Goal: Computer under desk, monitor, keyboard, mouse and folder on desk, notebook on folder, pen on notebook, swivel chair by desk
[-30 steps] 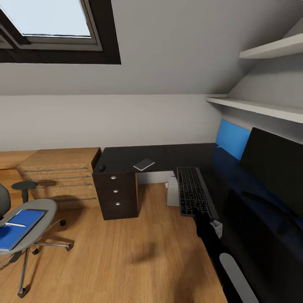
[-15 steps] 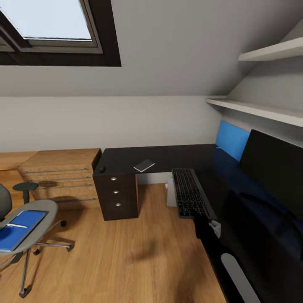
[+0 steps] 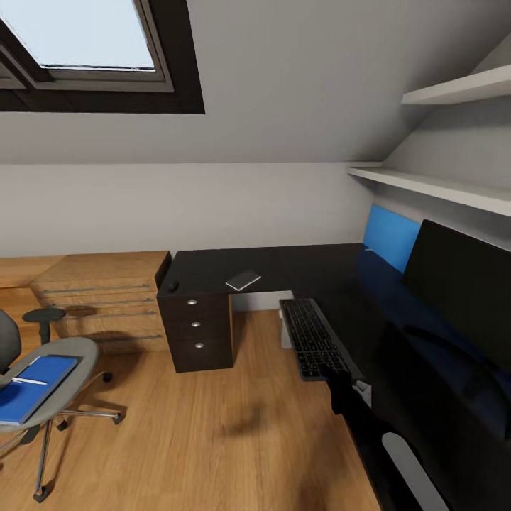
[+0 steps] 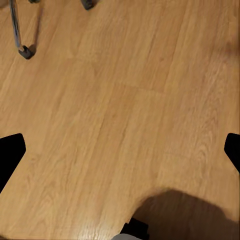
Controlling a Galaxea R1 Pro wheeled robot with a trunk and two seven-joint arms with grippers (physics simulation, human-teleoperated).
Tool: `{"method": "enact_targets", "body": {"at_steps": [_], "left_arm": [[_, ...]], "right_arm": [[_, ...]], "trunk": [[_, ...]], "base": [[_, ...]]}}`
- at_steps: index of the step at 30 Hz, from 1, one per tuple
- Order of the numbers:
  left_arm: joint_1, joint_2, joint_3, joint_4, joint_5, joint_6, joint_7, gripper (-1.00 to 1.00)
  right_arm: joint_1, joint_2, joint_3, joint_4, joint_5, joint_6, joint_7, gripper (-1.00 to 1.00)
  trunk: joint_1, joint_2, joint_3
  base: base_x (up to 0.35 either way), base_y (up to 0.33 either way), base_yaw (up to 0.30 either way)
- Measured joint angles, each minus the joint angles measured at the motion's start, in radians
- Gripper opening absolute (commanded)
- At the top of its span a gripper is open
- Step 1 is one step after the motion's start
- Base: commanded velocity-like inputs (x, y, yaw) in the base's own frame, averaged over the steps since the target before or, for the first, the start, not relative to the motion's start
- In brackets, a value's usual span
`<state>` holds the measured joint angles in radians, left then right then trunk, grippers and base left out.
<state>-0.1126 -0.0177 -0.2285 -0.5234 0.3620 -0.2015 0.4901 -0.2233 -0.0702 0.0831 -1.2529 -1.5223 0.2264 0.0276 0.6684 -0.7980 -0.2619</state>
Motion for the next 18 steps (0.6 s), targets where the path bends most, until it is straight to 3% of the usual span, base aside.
{"method": "enact_targets", "body": {"at_steps": [3,18], "left_arm": [[0.0,0.0,0.0,0.0,0.0,-0.043,-0.004,1.0],[0.0,0.012,0.003,-0.022,0.0,-0.053,-0.001,1.0]], "right_arm": [[0.0,-0.003,0.002,-0.002,0.0,0.001,0.005,-1.0],[0.0,-0.001,0.003,0.005,0.002,0.0,0.006,-1.0]], "trunk": [[0.0,0.0,0.0],[0.0,0.0,0.0]], "base": [[-0.173,-0.198,0.0],[-0.227,-0.224,0.0]]}}
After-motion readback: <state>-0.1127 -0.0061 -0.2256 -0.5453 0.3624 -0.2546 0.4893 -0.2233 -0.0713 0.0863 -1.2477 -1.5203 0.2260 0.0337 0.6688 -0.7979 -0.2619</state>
